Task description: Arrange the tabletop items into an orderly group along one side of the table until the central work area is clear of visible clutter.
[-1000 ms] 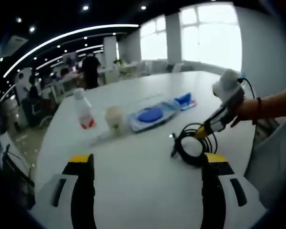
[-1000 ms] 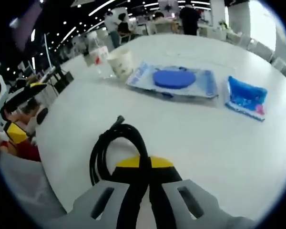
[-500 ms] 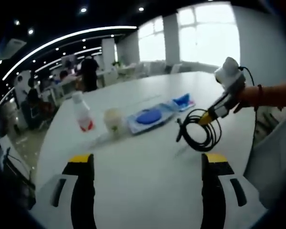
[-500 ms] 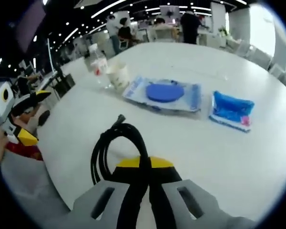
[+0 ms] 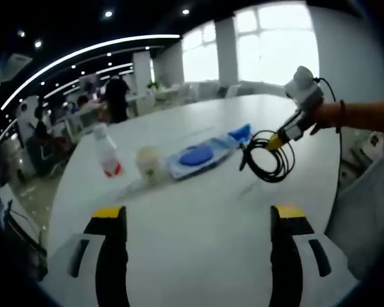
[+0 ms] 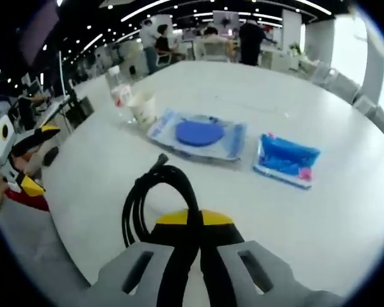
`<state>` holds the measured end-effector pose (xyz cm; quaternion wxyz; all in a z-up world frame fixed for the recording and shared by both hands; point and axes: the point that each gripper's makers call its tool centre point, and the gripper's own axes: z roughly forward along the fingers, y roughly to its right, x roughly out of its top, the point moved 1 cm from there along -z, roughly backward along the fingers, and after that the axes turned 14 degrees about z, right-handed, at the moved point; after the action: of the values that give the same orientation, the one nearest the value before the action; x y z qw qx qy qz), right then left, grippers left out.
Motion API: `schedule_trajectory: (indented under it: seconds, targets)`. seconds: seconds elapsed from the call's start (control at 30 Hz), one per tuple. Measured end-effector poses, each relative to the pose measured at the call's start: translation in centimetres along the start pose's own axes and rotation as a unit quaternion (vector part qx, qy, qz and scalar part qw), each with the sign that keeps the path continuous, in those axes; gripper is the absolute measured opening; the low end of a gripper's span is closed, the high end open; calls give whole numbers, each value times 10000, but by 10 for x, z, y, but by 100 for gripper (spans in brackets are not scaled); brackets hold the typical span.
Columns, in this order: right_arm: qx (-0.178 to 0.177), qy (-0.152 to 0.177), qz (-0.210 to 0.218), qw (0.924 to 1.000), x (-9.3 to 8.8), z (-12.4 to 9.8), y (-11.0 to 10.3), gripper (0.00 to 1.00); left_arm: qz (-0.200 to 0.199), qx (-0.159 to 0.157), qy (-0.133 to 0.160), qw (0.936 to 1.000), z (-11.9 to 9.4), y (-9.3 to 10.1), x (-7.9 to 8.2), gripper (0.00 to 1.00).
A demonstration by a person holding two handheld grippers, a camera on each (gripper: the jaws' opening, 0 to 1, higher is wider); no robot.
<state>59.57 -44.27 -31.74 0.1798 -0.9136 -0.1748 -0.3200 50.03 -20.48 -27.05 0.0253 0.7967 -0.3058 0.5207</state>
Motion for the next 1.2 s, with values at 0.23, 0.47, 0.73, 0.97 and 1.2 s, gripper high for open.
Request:
schedule_trajectory:
  seconds: [0.23,0.47,0.73,0.97,1.2]
  targets:
    - [-32,-119,-153,9998,6,-1,15,3,-24,-23,-19,10000,0,1,-1,89]
    - [-31,-259,-434,9987,10,2,28,3,16,-93,-58,9999,3,5,-2,88]
    - [-4,-523,-642,9966,13,12,41,3,8,-97,-108,9999,4,5,-5,88]
    - [-23,-711,-805,9942,16,22,52,3,84,-145,-185,9997,7,7,-7,88]
    - [-82,-873,-1095,9901,13,35,66,4,79,-165,-245,9995,10,8,-10,87]
